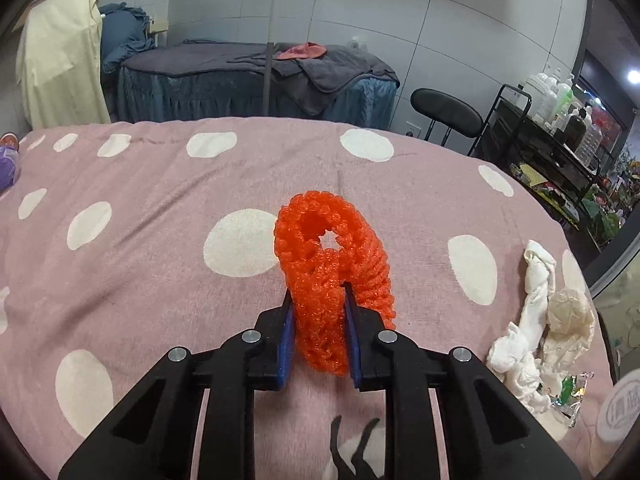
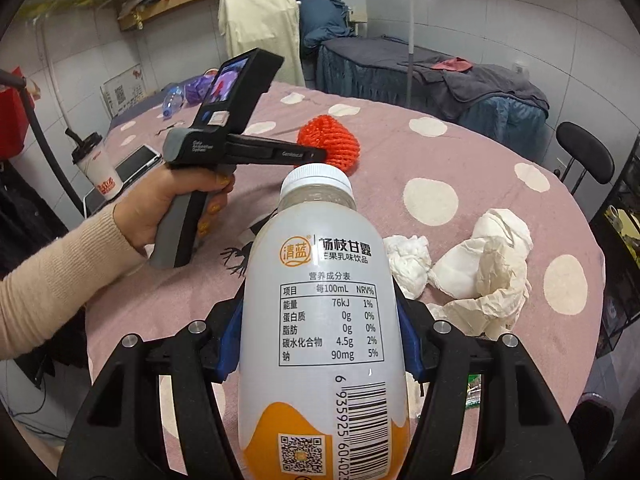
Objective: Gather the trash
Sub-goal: 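Grasp the white juice bottle with the right tool while the left tool grasps the orange mesh net, then carry the juice bottle and mesh net over the brown trash bin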
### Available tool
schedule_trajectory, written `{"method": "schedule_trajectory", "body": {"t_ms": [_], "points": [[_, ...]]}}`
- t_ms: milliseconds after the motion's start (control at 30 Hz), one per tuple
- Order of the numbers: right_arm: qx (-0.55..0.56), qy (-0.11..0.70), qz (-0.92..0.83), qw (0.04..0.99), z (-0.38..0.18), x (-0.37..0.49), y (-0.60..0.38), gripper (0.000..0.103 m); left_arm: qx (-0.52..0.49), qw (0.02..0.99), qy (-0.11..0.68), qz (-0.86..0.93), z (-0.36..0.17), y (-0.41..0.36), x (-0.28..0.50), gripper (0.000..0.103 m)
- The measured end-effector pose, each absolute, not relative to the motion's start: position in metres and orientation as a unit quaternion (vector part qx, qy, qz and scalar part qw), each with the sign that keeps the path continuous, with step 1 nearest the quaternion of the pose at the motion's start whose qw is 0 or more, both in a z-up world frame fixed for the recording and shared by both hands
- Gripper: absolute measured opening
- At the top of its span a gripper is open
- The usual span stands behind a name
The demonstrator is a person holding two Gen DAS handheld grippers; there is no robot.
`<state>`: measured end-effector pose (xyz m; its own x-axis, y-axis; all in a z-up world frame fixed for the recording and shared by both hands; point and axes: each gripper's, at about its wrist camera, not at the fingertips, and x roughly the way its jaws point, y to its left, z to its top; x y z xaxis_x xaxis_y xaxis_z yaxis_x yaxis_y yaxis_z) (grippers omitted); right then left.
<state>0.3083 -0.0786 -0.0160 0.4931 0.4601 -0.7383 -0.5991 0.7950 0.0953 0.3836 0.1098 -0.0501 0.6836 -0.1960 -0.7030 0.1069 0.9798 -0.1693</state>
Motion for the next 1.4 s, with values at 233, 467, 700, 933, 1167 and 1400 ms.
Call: {"method": "schedule_trajectory", "body": {"t_ms": [233, 467, 700, 933, 1167, 1400], "points": [[-0.034, 0.379, 0.293, 0.877, -0.005, 0.287, -0.108, 0.062, -0.043, 0.935, 0.340, -0.093, -0.014, 0.095, 0.325, 0.020], [-0.003, 0.354, 0.264, 0.897, 0.006, 0.257, -0.145, 0.062, -0.035, 0.948, 0.292, -0.119, 0.015, 0.068, 0.260, 0.020], [0.027, 0.344, 0.224, 0.911, 0.006, 0.226, -0.187, 0.062, -0.017, 0.947, 0.278, -0.161, 0.018, 0.026, 0.218, 0.020], [0.058, 0.346, 0.159, 0.923, -0.004, 0.201, -0.241, 0.062, -0.010, 0.935, 0.284, -0.212, 0.007, -0.027, 0.195, 0.020], [0.089, 0.360, 0.068, 0.926, -0.023, 0.185, -0.307, 0.062, -0.013, 0.918, 0.299, -0.259, -0.005, -0.073, 0.183, 0.020], [0.159, 0.418, -0.045, 0.893, -0.061, 0.191, -0.384, 0.062, 0.003, 0.902, 0.312, -0.299, -0.012, -0.120, 0.175, 0.020]]}}
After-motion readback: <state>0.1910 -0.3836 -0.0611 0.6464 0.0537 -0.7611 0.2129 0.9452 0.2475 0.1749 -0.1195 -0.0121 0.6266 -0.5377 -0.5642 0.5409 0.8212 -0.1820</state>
